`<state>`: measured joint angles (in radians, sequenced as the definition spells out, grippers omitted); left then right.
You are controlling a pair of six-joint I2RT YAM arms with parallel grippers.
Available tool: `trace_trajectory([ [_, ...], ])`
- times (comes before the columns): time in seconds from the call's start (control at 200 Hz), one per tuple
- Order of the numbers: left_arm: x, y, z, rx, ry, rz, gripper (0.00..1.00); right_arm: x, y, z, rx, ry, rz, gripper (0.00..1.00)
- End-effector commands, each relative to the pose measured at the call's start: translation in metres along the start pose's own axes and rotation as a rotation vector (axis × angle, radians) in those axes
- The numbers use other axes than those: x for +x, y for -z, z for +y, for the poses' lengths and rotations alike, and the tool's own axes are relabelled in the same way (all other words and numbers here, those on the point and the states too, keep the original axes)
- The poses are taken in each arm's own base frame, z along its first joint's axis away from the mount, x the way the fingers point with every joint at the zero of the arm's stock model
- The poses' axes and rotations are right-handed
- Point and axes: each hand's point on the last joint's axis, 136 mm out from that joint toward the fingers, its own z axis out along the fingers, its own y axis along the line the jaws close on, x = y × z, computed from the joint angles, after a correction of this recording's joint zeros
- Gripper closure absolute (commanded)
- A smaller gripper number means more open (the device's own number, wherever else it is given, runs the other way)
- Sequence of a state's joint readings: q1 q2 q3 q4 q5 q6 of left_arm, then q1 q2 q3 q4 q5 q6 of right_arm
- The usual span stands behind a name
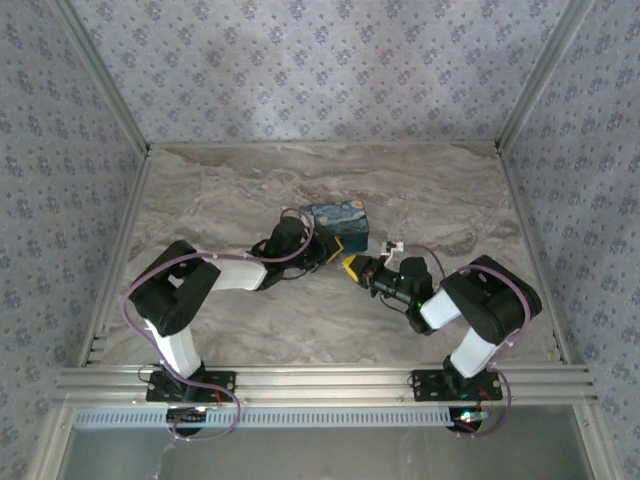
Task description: Unlock the padlock with the key
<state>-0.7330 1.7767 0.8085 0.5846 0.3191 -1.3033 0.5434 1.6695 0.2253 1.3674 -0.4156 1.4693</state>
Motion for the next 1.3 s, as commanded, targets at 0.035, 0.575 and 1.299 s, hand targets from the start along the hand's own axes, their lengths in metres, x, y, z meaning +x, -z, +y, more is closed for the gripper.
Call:
trace_trajectory([
  [0.035,0.002,0.005,-0.026,0.082,-0.024,0.009,0.9,0.0,-0.004,0.001,-0.011,0.033,0.003,1.0],
  [0.575,0.006,0.003,-0.026,0.092,-0.021,0.027,0.9,-0.013,-0.007,0.007,-0.028,0.024,-0.017,1.0],
  [1.299,0.01,0.002,-0.034,0.141,-0.03,0.032,0.91,-0.027,-0.01,0.009,-0.039,-0.192,-0.072,1.0],
])
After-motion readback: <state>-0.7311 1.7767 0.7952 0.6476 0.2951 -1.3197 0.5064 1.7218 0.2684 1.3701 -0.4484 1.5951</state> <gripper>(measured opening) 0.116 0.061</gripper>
